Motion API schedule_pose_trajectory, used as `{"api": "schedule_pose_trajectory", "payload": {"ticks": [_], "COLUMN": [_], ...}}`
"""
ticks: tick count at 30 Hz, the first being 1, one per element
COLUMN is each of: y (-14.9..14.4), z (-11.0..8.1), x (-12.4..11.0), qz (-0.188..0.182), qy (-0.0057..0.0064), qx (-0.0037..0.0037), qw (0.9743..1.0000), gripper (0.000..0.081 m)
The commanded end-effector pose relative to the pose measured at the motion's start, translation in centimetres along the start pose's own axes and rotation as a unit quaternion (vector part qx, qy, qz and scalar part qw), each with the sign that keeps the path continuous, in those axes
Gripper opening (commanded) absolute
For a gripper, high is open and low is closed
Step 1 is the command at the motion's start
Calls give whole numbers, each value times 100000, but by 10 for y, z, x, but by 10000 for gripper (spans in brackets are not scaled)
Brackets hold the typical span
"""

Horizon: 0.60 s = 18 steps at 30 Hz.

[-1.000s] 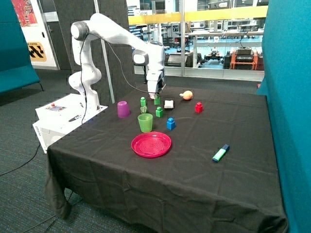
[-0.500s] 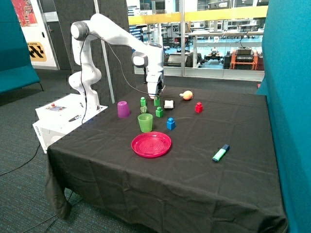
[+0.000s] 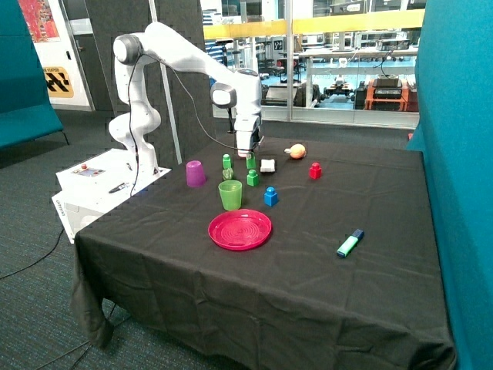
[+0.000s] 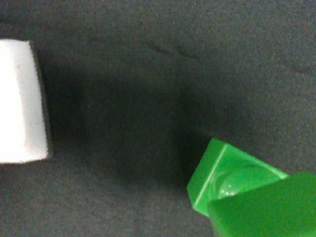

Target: Stack green blocks

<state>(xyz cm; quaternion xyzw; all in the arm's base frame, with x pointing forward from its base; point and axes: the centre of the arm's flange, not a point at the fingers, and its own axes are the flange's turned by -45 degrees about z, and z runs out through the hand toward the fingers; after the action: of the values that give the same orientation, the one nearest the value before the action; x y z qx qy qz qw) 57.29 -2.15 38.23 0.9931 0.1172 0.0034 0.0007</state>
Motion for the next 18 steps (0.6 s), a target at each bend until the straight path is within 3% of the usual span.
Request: {"api": "schedule_pose_trajectory", "payload": {"ticks": [1,18], "y": [1,2], "z": [2,8], "x": [5,1], "qz": [-71,-142], "qy": [-327,-327], "qx": [112,112], "qw": [99999,99999], "gripper": [0,0]}}
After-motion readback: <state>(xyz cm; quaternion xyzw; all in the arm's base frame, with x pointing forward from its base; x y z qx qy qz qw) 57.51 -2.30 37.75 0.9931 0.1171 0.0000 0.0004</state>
